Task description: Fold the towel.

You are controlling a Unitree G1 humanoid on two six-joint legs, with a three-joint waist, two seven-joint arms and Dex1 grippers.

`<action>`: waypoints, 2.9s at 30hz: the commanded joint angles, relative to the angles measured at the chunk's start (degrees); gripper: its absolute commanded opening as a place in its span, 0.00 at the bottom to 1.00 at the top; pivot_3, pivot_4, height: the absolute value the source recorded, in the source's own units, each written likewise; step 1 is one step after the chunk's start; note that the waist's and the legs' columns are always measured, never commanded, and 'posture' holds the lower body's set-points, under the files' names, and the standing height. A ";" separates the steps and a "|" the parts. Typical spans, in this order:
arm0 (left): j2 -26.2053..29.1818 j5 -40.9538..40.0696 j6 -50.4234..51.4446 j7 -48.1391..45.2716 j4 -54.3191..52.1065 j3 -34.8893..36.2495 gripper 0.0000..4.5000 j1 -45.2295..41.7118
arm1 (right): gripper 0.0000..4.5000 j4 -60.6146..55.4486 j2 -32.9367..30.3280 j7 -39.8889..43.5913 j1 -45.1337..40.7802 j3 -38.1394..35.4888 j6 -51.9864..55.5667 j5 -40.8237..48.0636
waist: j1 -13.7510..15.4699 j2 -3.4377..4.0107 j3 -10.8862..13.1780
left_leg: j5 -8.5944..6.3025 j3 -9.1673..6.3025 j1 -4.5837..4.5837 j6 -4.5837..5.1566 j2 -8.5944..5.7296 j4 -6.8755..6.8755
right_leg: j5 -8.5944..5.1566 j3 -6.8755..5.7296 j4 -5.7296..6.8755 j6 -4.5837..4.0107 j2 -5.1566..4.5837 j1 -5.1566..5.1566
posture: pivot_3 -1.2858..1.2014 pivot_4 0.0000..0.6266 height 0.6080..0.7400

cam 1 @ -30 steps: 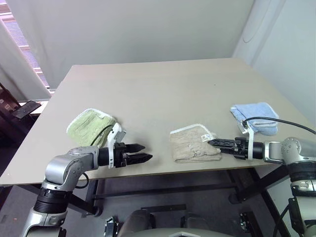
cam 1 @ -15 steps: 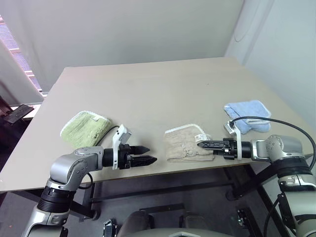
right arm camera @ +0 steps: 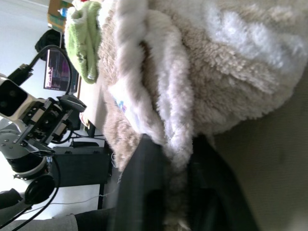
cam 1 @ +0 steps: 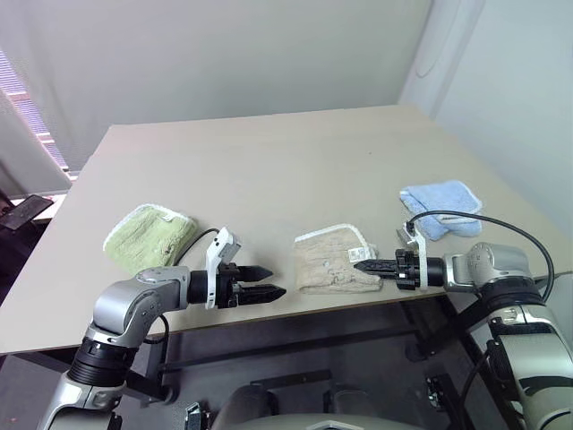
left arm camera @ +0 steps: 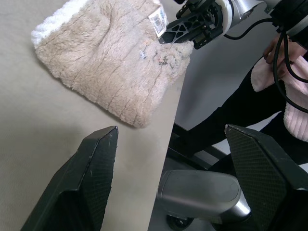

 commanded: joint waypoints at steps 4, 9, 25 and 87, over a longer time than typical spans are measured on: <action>-0.20 -0.63 -0.56 0.27 -0.32 0.65 0.83 -2.11 | 0.00 -9.22 1.99 -3.49 2.24 -8.22 4.05 5.17 | 0.45 0.14 0.12 | 0.00 0.00 -0.01 0.00 0.00 -0.04 | 0.00 0.00 0.05 0.00 0.00 -0.03 | 0.52 0.00 0.97; -0.57 -0.27 -1.25 0.08 0.98 0.44 0.83 -3.13 | 0.00 -20.42 6.01 -16.34 1.07 -26.14 6.21 12.17 | 0.70 0.55 0.33 | 0.01 -0.01 -0.14 -0.01 -0.01 -0.09 | 0.01 -0.01 0.12 0.00 0.01 -0.29 | 0.52 0.00 0.97; -3.91 2.50 -5.50 -0.82 6.56 -2.14 0.83 -5.38 | 0.00 -27.27 14.09 -53.68 -4.77 -52.75 -20.24 18.60 | 0.53 0.63 0.34 | 0.02 -0.01 -0.61 -0.02 -0.09 -0.18 | 0.02 0.00 -0.10 0.01 -0.02 -0.47 | 0.52 0.00 0.97; -5.61 2.75 -19.69 -3.08 6.81 5.20 0.83 -4.43 | 1.00 -66.05 -0.65 -38.41 35.20 -33.24 -34.15 18.08 | 0.16 0.80 0.48 | 0.02 -0.02 -0.67 0.01 0.05 -0.09 | -0.11 0.00 -0.15 -0.02 0.00 -0.44 | 0.52 0.00 0.97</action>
